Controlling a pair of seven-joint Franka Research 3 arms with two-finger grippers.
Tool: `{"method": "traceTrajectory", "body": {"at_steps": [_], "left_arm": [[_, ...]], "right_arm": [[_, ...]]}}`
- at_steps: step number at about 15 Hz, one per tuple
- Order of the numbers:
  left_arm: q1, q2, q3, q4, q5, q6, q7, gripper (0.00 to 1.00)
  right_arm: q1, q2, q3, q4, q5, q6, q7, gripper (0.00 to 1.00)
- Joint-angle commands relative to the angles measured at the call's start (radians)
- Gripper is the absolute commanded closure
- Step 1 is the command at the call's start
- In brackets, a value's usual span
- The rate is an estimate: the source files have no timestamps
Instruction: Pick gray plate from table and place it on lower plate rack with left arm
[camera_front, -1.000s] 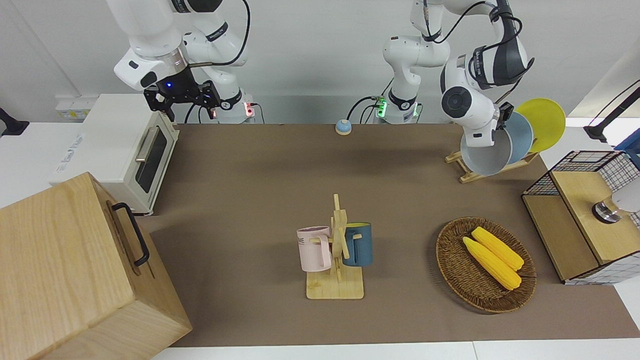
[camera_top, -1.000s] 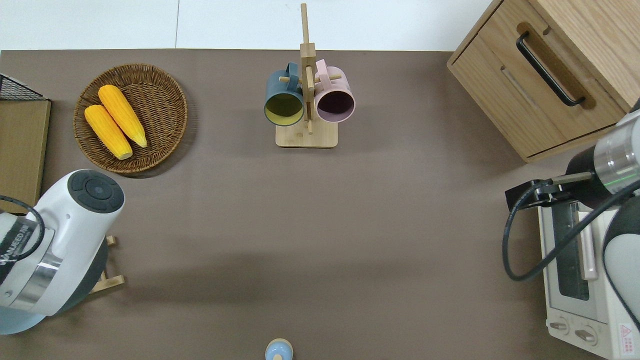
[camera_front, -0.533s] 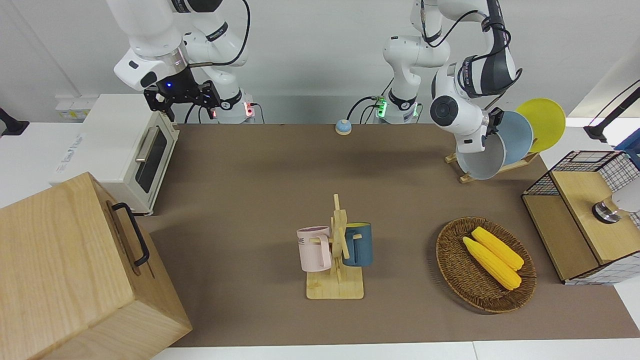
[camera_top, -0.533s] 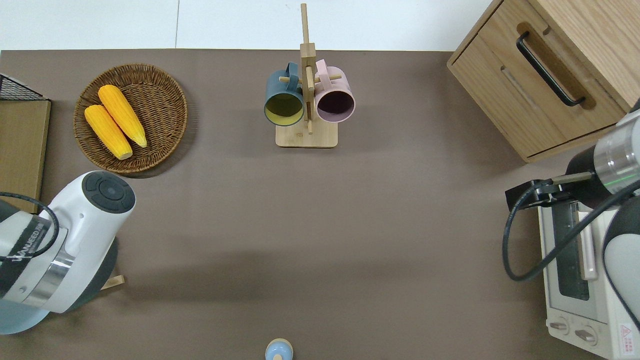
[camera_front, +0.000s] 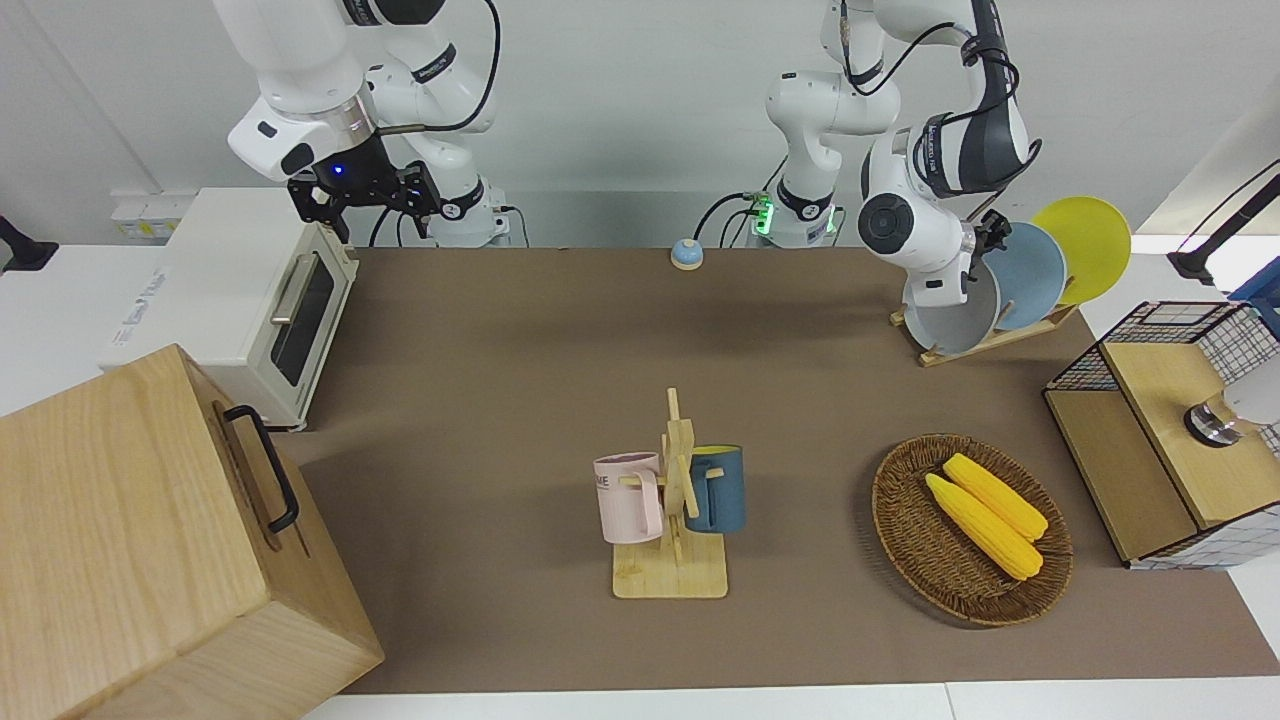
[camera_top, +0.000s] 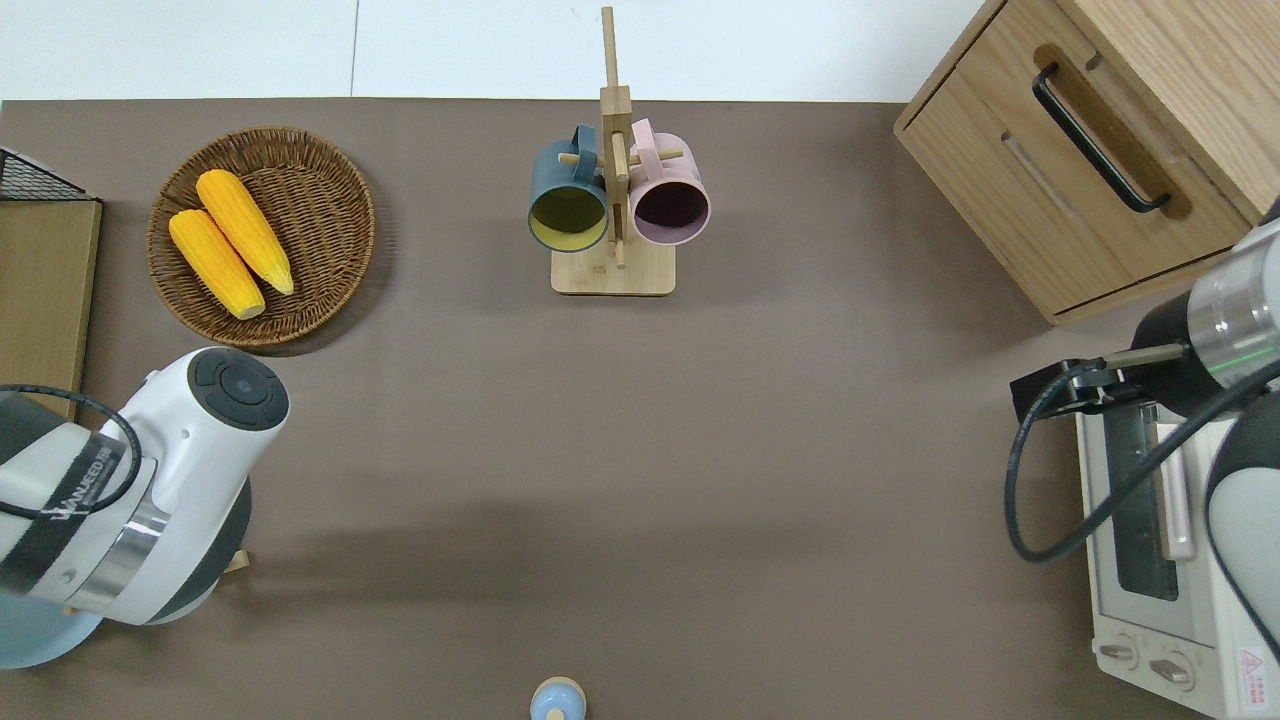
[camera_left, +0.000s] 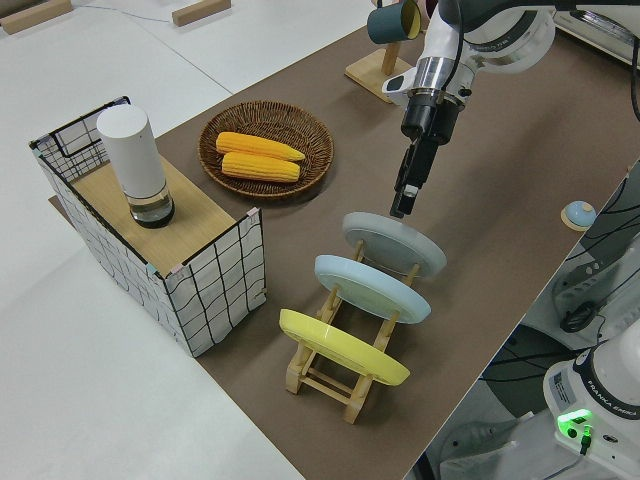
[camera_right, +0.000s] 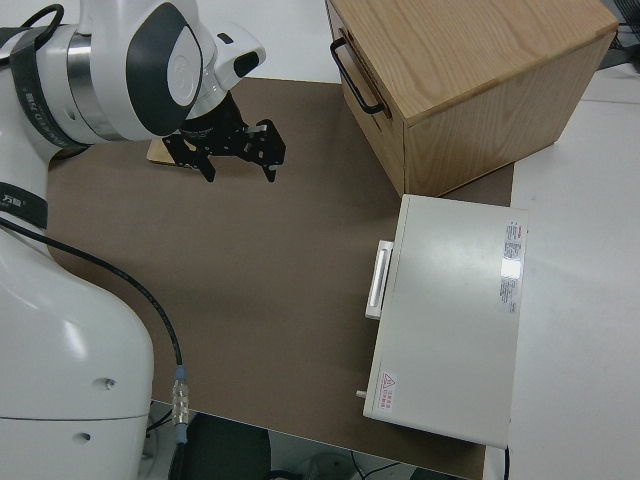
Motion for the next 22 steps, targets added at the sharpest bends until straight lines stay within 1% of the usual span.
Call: {"method": "traceTrajectory", "body": {"at_steps": [1, 3, 5, 6, 8, 10, 12, 14, 16, 18, 19, 20, 22], "left_arm": [[-0.013, -0.017, 0.007, -0.013, 0.015, 0.008, 0.016, 0.01], [-0.013, -0.024, 0.007, 0.019, -0.026, 0.006, 0.097, 0.01], [-0.010, -0.023, 0.008, 0.091, -0.086, 0.000, 0.247, 0.01], [-0.009, -0.024, 0.011, 0.130, -0.126, -0.006, 0.320, 0.01], [-0.004, -0.026, 0.021, 0.194, -0.207, -0.012, 0.414, 0.01], [0.000, -0.026, 0.027, 0.255, -0.298, -0.012, 0.458, 0.01], [0.002, -0.024, 0.028, 0.292, -0.384, -0.011, 0.491, 0.01], [0.006, -0.024, 0.034, 0.334, -0.508, -0.006, 0.525, 0.01], [0.010, -0.026, 0.050, 0.386, -0.627, -0.011, 0.598, 0.01], [0.008, -0.024, 0.082, 0.449, -0.713, -0.014, 0.678, 0.01], [0.008, -0.026, 0.084, 0.469, -0.773, -0.014, 0.709, 0.01], [0.008, -0.024, 0.084, 0.490, -0.795, -0.014, 0.724, 0.01], [0.006, -0.024, 0.082, 0.535, -0.807, -0.014, 0.769, 0.01]], "right_arm": [[-0.023, -0.002, 0.021, 0.007, -0.005, -0.011, 0.012, 0.017], [-0.023, -0.002, 0.021, 0.007, -0.005, -0.011, 0.012, 0.017], [-0.023, -0.002, 0.021, 0.006, -0.006, -0.011, 0.012, 0.017], [-0.023, -0.002, 0.020, 0.007, -0.005, -0.011, 0.012, 0.017], [-0.023, -0.002, 0.020, 0.007, -0.005, -0.012, 0.012, 0.017], [-0.023, -0.002, 0.021, 0.007, -0.006, -0.011, 0.012, 0.017], [-0.023, -0.002, 0.021, 0.007, -0.005, -0.011, 0.012, 0.017], [-0.023, -0.002, 0.021, 0.007, -0.005, -0.011, 0.012, 0.017], [-0.023, -0.002, 0.021, 0.006, -0.005, -0.011, 0.012, 0.017], [-0.023, -0.002, 0.021, 0.007, -0.005, -0.012, 0.012, 0.017], [-0.023, -0.002, 0.021, 0.007, -0.005, -0.011, 0.012, 0.017], [-0.023, -0.002, 0.020, 0.007, -0.005, -0.011, 0.012, 0.017], [-0.023, -0.002, 0.021, 0.006, -0.006, -0.011, 0.012, 0.017]]}}
